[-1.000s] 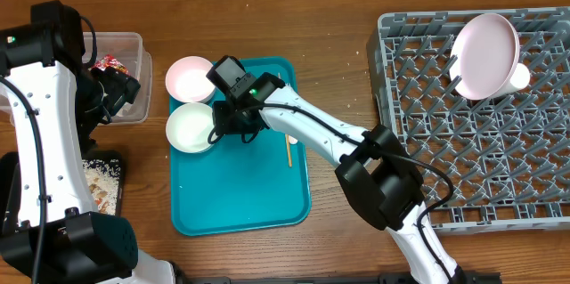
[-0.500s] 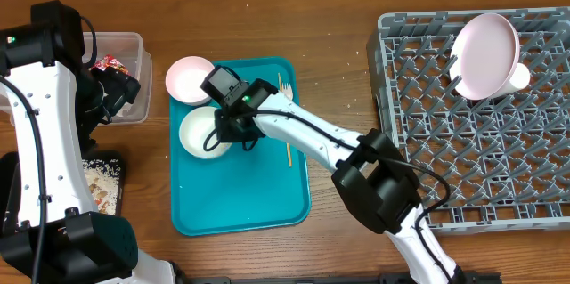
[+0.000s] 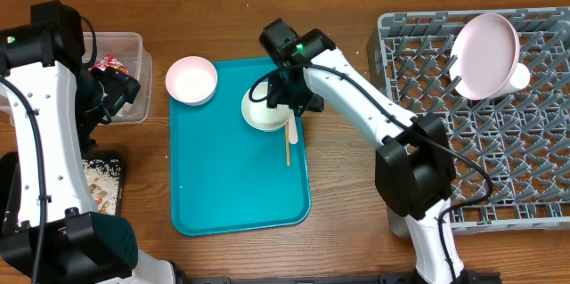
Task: Sort waste into correct bins and load items into the dishwasher
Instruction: 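Reach the right gripper to the pale green bowl and grasp it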
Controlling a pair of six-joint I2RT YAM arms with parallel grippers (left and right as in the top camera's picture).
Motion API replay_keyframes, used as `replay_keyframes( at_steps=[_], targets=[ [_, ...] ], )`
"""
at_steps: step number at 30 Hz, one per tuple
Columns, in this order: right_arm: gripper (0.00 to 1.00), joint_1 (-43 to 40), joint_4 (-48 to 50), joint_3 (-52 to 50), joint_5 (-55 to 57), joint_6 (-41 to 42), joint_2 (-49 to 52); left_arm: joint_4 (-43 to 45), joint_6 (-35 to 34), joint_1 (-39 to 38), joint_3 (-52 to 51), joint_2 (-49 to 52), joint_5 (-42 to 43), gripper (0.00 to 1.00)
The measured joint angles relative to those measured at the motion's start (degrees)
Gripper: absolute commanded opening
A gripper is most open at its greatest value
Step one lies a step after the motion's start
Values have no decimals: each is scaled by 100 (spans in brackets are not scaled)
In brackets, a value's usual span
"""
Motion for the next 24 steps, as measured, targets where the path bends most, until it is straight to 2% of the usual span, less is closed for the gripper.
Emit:
replay_keyframes(
  at_steps=[2,7,11,19,24],
  targets=[
    [72,46,26,57,-146,-201,-72,0,0,0,0,0,2,100],
    [57,313,555,59,-350,-1058,-76,0,0,0,0,0,2,100],
    [55,706,890,59,-304,-1668,-76,0,0,0,0,0,0,100],
    [50,1117,1036,70,422,-1967,258,0,0,0,0,0,0,100],
    [41,1121,1172,70,651,-2011,570,2,0,0,0,0,0,100]
  ],
)
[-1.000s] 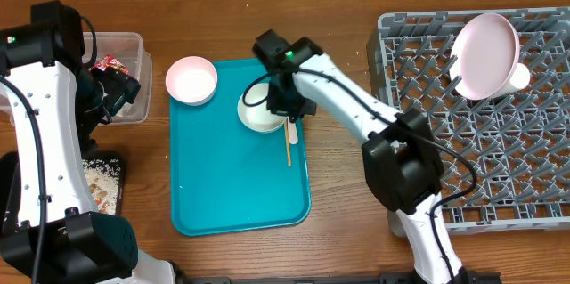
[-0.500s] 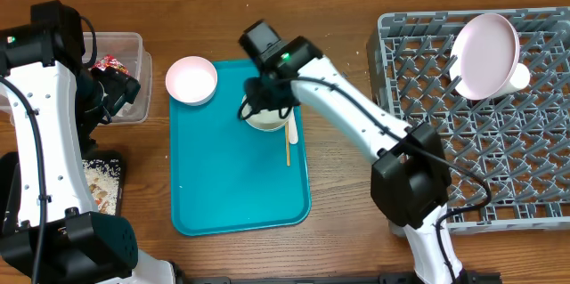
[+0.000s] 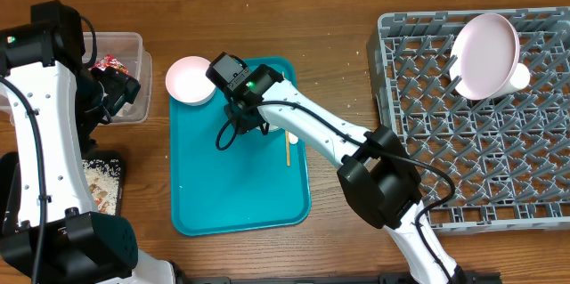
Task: Sort waste into correct bins and load items into the dishwasher
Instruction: 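Reach the right gripper to the pale green bowl and grasp it, then carry the pale green bowl to the rack and release it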
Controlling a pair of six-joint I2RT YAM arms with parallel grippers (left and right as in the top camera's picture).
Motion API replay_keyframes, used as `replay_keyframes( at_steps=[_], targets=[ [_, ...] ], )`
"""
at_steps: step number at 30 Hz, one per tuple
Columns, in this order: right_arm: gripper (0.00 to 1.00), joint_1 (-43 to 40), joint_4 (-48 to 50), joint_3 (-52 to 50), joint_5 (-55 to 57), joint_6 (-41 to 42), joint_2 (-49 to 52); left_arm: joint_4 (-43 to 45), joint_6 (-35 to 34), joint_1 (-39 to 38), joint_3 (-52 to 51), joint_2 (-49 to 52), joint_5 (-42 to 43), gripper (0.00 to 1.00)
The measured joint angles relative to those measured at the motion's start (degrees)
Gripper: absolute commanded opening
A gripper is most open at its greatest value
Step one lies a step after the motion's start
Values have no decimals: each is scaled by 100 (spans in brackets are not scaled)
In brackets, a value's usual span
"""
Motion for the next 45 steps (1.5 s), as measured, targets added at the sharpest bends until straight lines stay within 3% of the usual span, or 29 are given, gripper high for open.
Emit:
replay_keyframes(
  at_steps=[3,22,25,29,33,45],
  targets=[
    [36,0,85,0,129,2,0,-2,0,0,0,0,0,100],
    [35,160,138,0,111,7,177,0,0,0,0,0,0,100],
    [21,160,149,0,116,4,214,0,0,0,0,0,2,100],
    [15,160,153,0,138,26,216,-2,0,0,0,0,0,100],
    [4,160,81,15,164,33,216,0,0,0,0,0,0,100],
    [4,160,-1217,1325,133,487,223,0,0,0,0,0,0,100]
  ],
)
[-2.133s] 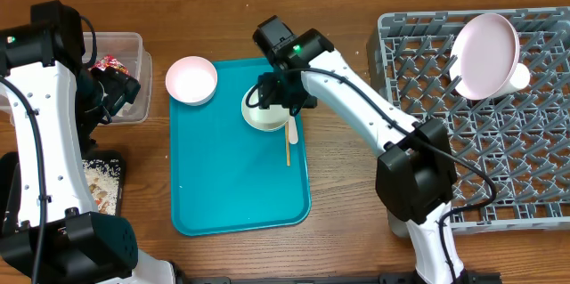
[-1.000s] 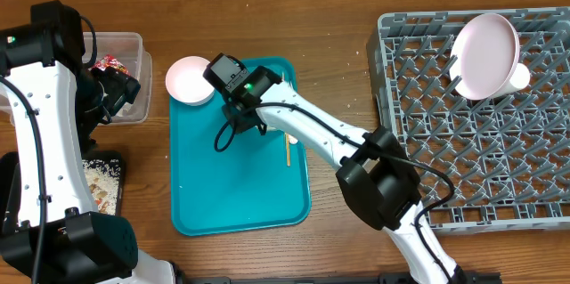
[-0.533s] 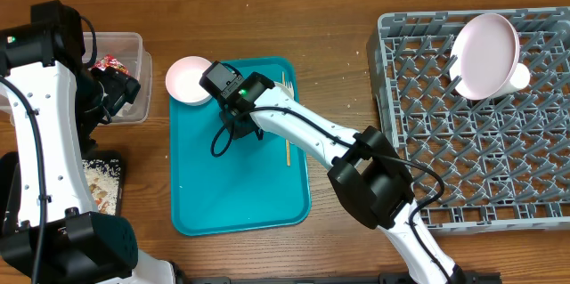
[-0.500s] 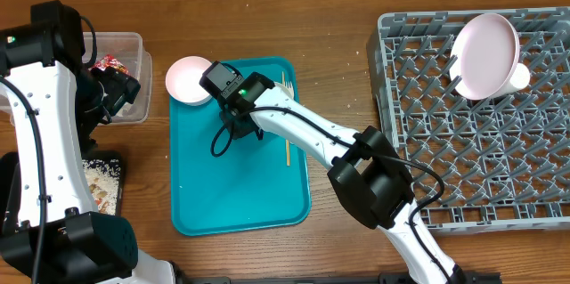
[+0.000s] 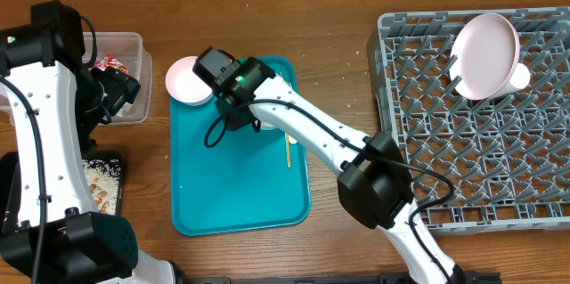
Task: Sort waste into correct bins and load items into the dishwasher
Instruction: 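Carry the pale green bowl to the rack and release it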
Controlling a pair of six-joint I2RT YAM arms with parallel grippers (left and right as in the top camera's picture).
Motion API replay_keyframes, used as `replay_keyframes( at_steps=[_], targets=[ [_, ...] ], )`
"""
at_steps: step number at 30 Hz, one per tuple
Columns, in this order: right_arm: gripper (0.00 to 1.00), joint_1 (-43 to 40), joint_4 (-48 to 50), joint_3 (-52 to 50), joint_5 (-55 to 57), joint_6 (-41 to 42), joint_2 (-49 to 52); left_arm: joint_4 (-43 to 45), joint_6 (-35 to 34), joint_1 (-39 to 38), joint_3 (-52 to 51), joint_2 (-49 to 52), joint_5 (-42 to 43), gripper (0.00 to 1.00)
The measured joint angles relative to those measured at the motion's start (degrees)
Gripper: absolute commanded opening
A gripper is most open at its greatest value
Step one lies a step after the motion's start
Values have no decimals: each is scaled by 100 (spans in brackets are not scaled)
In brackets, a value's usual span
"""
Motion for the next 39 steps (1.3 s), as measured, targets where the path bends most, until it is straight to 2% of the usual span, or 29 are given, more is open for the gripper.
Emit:
replay_keyframes(
  at_steps=[4,9,15,19,22,25,28,30,32,36,39],
  targets=[
    [4,-17,-721,706,-22,568,-28,0,0,0,0,0,0,100],
    [4,-267,-1388,772,-33,1200,-520,0,0,0,0,0,0,100],
    [4,-1502,-2422,791,55,1526,-1792,-2,0,0,0,0,0,100],
    [4,-2568,-2542,789,46,1478,-2695,-2,0,0,0,0,-2,100],
    [4,-3373,-2507,522,-313,1263,-3453,2,0,0,0,0,0,100],
    [4,-4992,-2588,-177,-732,861,-4524,0,0,0,0,0,0,100],
    [4,-6728,-2380,-1126,-2131,-201,-5176,-2,0,0,0,0,2,100],
    [4,-7361,-2302,-1523,-2865,-658,-5211,0,0,0,0,2,2,100],
    [4,-8236,-1958,-2441,-4177,-1458,-5123,-2,0,0,-2,4,0,100],
    [4,-8992,-850,-4000,-5860,-2382,-4874,2,0,0,-2,4,0,100],
    [4,-9162,212,-4907,-6688,-2693,-4765,0,0,0,-2,4,2,100]
  ],
)
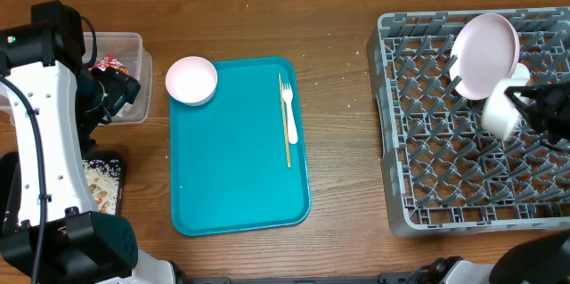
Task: Sort waste into correct bins and load items into the dishwasher
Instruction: 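Carry the pale green bowl to the rack and release it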
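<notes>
A white bowl (497, 117) hangs tilted over the grey dish rack (427, 177), just below a pink plate (486, 44) that stands upright in the rack. My right gripper (517, 106) reaches in from the right edge and looks shut on the bowl. The teal tray (232, 177) holds a white fork (287, 103) and a wooden stick (287, 142). A pink bowl (191, 80) sits at the tray's upper left corner. My left gripper (111, 88) hovers at the clear bin (125, 48); its fingers are too dark to read.
A red wrapper (111, 63) lies in the clear bin. A black container (105, 186) with rice-like scraps sits at the left front. A second white piece (520, 75) shows behind the pink plate. Crumbs lie on the wood between tray and rack.
My right arm has left the tray's upper left area and now sits at the far right over the rack. The white bowl is gone from the tray and hangs at the gripper. The left arm is unchanged.
First my right gripper was at the white bowl on the tray beside the fork. At the two later moments the arm stretched further left across the tray, close to the pink bowl. Now the bowl is over the rack and the fork lies bare on the tray.
</notes>
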Controlling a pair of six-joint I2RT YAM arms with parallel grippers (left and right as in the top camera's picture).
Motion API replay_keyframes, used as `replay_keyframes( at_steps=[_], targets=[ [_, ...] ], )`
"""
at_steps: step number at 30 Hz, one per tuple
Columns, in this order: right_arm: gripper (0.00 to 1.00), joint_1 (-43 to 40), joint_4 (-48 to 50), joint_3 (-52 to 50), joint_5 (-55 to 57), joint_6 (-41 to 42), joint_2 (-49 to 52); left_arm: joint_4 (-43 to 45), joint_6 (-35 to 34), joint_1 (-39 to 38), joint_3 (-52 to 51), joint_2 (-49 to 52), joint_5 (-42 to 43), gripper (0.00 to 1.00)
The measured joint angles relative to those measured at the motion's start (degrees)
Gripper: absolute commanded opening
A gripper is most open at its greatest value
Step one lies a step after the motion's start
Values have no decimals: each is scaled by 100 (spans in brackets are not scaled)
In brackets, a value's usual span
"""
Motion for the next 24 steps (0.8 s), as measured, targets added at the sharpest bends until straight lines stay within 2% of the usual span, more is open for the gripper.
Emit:
replay_keyframes(
  at_steps=[4,8,10,13,20,22,24],
  targets=[
    [4,-149,699,-693,-723,-98,341,0,0,0,0,0,0,100],
    [4,-391,804,-824,-1113,-122,833,-2,0,0,0,0,-2,100],
    [12,-555,807,-826,-1161,-125,986,-2,0,0,0,0,-2,100],
    [16,-684,824,-826,-1158,-133,1064,-2,0,0,0,0,0,100],
    [18,-750,1158,-798,-402,765,1067,0,0,0,0,0,-2,100],
    [17,-754,1123,-535,310,1320,1067,0,0,0,0,0,-2,100],
    [16,-756,667,-142,1010,1700,1091,2,0,0,0,0,-2,100]
  ],
)
